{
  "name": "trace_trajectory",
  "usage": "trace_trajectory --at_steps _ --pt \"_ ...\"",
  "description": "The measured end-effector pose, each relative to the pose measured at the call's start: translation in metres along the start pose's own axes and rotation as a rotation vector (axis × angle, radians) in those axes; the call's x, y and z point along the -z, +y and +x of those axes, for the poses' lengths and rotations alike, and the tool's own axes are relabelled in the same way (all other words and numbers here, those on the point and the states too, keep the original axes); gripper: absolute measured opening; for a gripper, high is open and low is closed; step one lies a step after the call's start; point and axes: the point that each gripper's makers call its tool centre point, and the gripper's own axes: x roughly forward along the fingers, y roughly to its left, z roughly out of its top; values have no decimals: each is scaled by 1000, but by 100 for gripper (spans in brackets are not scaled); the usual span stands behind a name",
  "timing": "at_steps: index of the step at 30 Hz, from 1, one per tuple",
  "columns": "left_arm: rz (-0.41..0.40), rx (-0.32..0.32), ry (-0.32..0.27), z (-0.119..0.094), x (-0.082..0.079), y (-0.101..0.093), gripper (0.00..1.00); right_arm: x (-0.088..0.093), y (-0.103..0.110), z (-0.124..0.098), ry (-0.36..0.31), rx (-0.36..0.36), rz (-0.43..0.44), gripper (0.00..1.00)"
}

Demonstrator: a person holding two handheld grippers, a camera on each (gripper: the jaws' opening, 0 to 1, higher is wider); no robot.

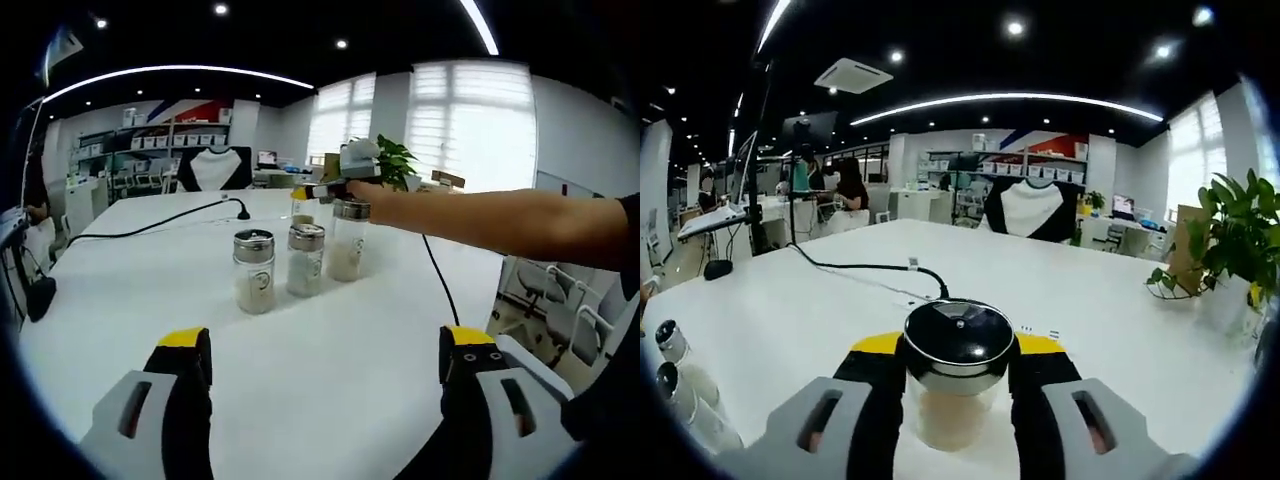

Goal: Rotate the seasoning bottle until the label or dispensing opening points toward the visible target arrow and the bottle remains upright within the marked orientation range

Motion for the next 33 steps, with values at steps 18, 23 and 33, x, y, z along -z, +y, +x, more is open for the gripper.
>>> trace_trajectory --at_steps 18,23,33 --pt "6 21 -31 -2 -11 -18 99 -23 18 -79 -62 10 22 38" --pt "16 31 -47 -1 -16 -28 99 -15 29 -100 -75 0 3 38" --pt "41 27 -54 -1 -21 -37 98 -5 24 -135 -69 39 28 38"
